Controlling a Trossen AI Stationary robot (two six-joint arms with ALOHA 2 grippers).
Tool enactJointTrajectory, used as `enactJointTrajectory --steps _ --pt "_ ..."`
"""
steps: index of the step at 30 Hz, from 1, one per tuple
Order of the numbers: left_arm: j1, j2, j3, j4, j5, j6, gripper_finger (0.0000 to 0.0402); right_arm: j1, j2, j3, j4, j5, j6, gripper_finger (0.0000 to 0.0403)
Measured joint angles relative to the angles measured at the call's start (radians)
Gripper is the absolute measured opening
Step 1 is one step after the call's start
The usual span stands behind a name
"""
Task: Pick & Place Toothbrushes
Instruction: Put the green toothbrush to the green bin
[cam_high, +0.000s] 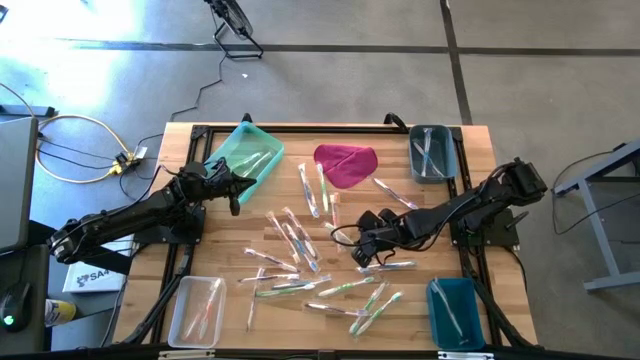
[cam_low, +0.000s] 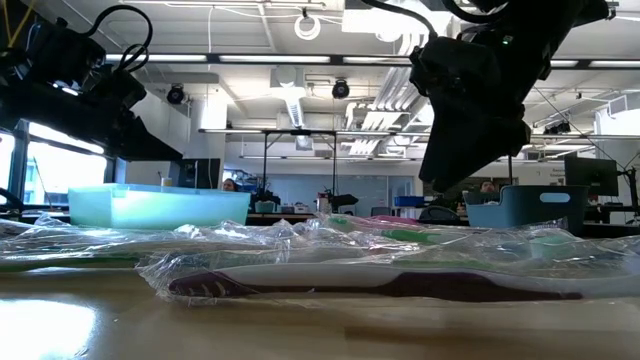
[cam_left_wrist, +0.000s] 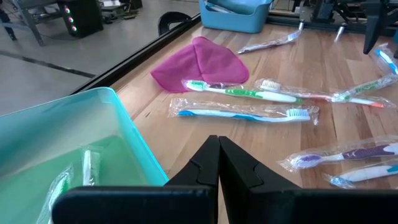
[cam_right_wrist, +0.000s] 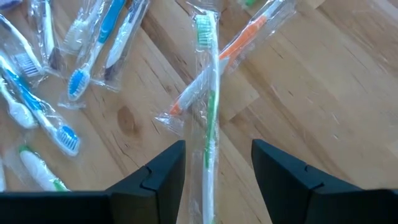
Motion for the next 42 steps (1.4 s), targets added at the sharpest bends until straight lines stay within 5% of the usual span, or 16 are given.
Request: enactJointTrajectory --steps 13,42 --pt "0.000 0.000 0.000 0.000 0.000 0.000 0.0000 0.000 0.003 0.000 0.010 0.028 0.000 0.0176" --pt "0.000 0.000 0.000 -0.003 -0.005 0.000 0.0000 0.010 0.233 0.002 0.104 0.002 -0.017 0.0164"
